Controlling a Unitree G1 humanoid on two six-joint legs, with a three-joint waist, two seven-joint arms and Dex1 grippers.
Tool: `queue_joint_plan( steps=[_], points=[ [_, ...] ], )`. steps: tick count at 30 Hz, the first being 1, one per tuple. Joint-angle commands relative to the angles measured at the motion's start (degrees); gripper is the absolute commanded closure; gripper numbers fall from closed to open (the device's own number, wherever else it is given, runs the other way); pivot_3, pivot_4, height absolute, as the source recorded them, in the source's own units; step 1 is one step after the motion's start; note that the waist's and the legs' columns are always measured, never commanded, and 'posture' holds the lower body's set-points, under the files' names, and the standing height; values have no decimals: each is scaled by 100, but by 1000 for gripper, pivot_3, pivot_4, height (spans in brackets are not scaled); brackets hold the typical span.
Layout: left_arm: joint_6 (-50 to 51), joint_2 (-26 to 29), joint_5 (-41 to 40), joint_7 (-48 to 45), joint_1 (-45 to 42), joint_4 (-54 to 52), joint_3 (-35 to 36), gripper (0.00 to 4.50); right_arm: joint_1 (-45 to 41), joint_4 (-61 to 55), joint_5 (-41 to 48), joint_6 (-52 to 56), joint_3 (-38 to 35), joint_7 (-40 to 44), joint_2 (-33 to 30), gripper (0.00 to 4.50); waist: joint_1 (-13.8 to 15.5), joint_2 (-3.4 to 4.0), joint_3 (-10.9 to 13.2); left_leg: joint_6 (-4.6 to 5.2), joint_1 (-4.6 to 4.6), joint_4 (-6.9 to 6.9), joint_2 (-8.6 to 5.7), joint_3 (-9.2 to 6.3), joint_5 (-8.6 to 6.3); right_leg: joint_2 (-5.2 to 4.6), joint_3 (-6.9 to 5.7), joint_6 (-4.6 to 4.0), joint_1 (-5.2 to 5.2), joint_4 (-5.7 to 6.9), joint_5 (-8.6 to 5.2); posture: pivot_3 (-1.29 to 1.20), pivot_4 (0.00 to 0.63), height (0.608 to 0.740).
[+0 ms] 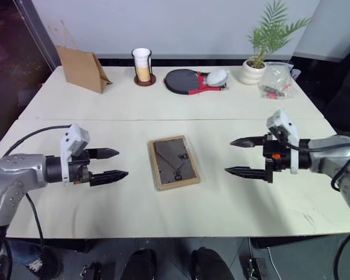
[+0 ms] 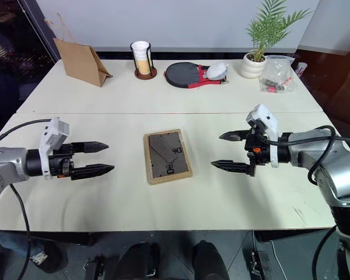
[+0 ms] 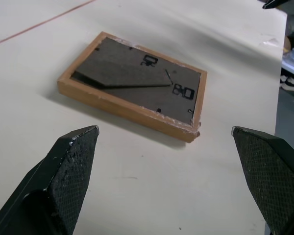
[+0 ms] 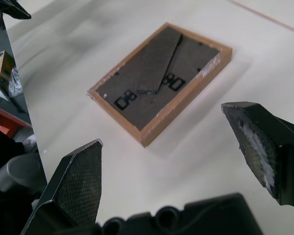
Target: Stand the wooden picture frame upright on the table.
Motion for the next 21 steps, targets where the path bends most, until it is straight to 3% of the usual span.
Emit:
queue_joint_plan(
  steps=[1, 21],
  points=[
    [-94, 49, 6, -99, -132, 31, 43, 0, 7, -66, 25, -62, -186, -24, -45, 31, -10, 0, 0, 0, 0, 0, 1, 0, 0, 0, 0, 0, 0, 0, 0, 0, 150, 740],
    [-208, -292, 170, 99, -180, -72, -128, 0, -67, -57, -260, -337, 34, -280, 160, 31, -1, -1, -1, 0, 2, 3, 2, 0, 0, 3, 2, 1, 1, 1, 0, 0, 150, 740]
  ],
)
